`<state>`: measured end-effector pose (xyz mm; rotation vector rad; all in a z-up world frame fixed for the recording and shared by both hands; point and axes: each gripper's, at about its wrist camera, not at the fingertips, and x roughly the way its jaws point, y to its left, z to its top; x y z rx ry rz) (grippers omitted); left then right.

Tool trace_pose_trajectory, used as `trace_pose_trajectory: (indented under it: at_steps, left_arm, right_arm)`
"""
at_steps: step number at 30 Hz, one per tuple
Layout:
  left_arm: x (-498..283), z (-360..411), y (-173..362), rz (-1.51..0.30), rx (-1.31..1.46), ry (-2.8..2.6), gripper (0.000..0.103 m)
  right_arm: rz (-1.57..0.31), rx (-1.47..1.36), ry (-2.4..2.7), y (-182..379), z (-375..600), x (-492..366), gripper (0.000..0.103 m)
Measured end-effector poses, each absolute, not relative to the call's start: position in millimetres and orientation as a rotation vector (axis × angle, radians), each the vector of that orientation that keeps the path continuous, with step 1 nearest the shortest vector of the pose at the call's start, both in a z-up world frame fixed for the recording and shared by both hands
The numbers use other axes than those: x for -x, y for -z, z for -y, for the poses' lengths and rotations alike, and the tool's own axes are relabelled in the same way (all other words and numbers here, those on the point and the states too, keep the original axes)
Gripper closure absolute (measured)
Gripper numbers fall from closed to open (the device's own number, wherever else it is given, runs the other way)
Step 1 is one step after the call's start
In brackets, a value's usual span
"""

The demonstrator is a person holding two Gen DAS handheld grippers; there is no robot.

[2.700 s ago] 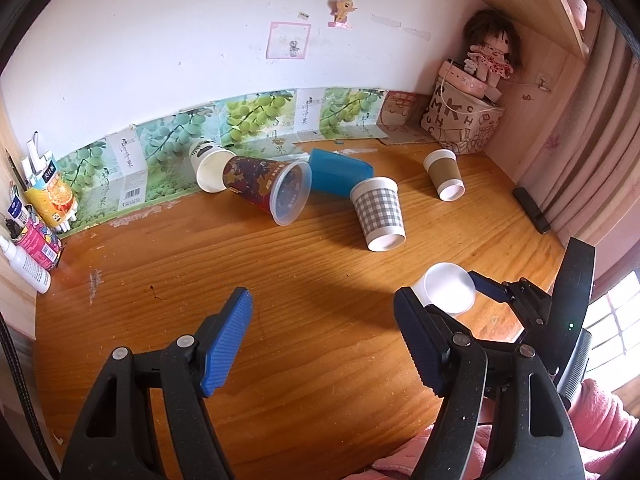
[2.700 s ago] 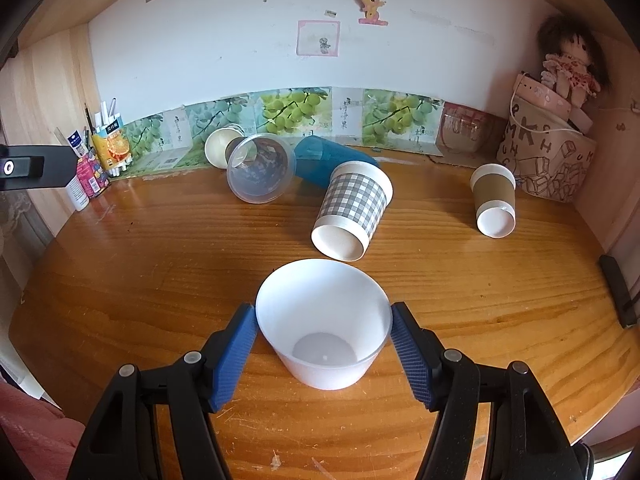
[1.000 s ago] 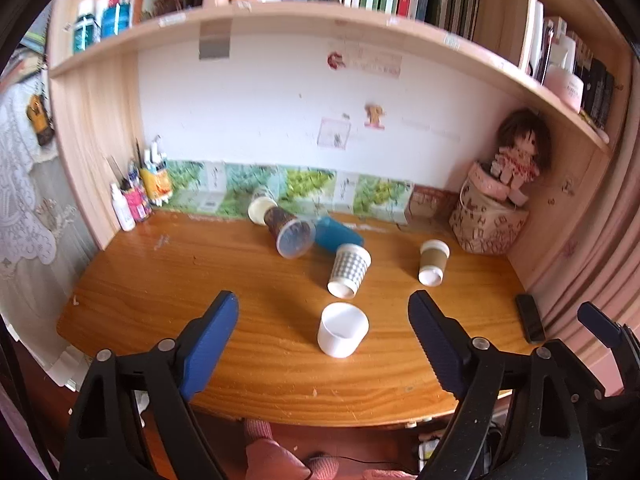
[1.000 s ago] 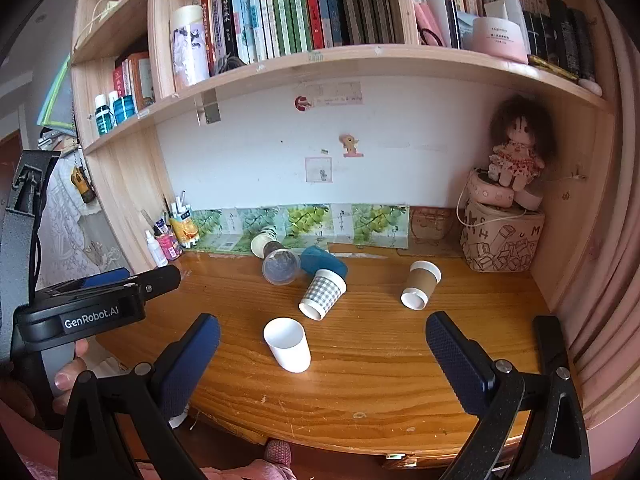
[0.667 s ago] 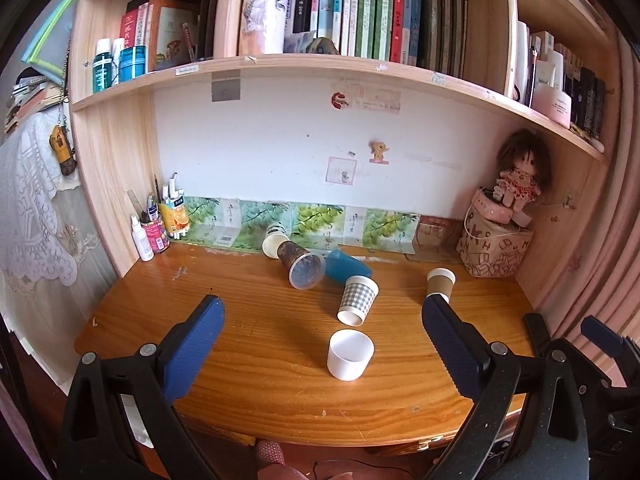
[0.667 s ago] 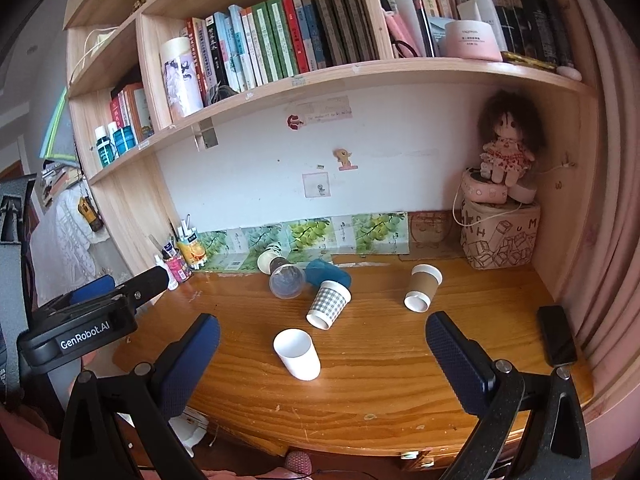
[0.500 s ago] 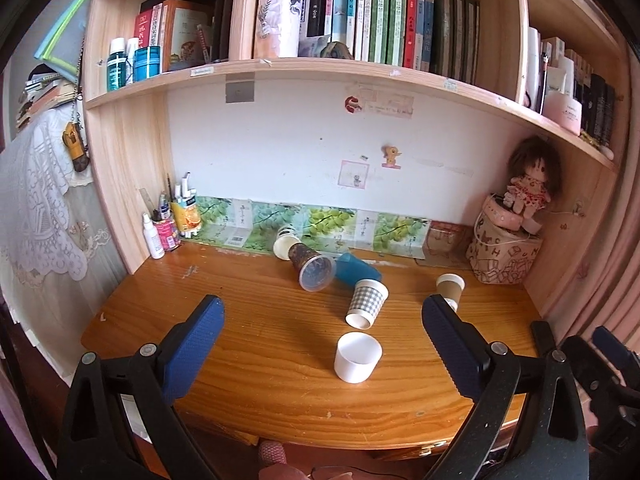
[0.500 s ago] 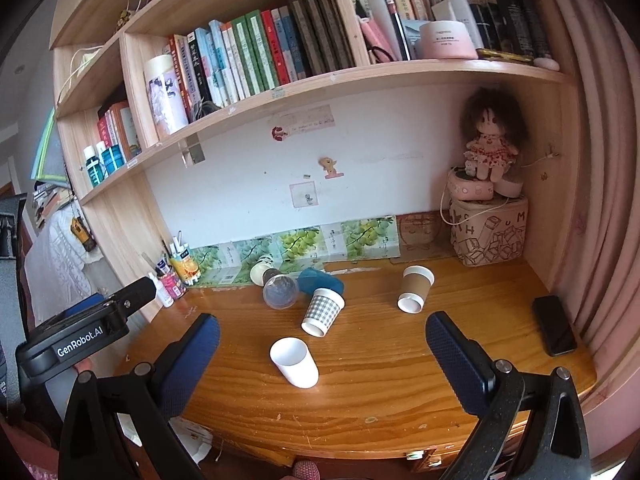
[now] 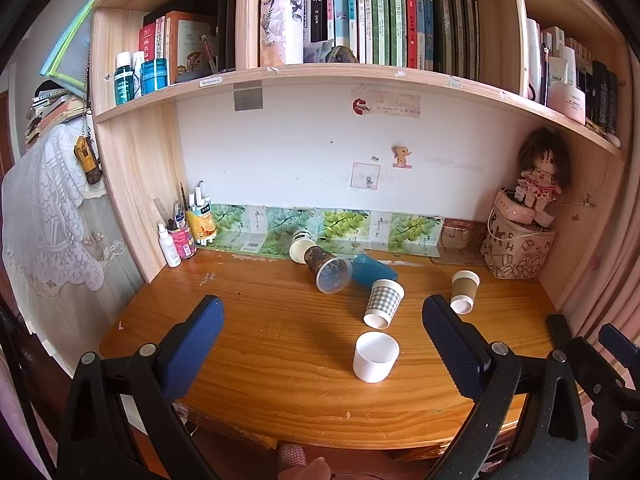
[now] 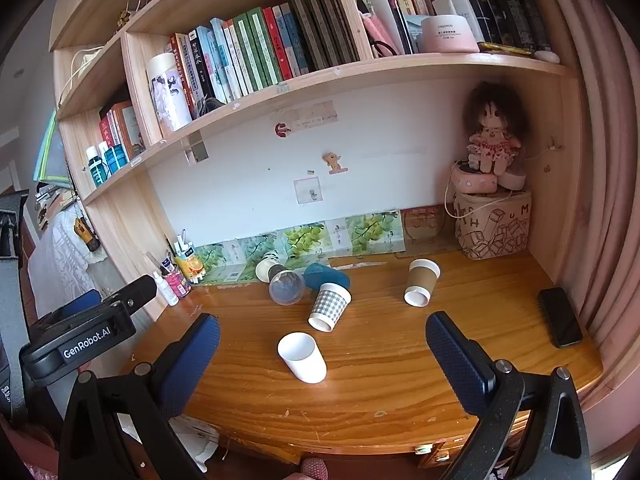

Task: Flip cup upright

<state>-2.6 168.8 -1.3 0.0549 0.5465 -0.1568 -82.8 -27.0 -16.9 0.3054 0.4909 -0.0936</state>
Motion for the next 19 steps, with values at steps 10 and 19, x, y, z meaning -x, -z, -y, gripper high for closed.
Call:
trace_pose_trajectory:
  at_steps: [10, 19]
  left_arm:
    - [1.9, -169.6, 0.3, -0.537, -0.057, 0.152, 0.003]
    - [-0.7, -169.7, 0.0, -0.54, -0.055, 0.156, 0.003]
  right_arm:
    - [-0.489, -0.293, 0.079, 15.9, 21.9, 77.5, 0.0]
    - [-0.492, -0.292, 0.077, 15.5, 22.1, 73.6, 0.0]
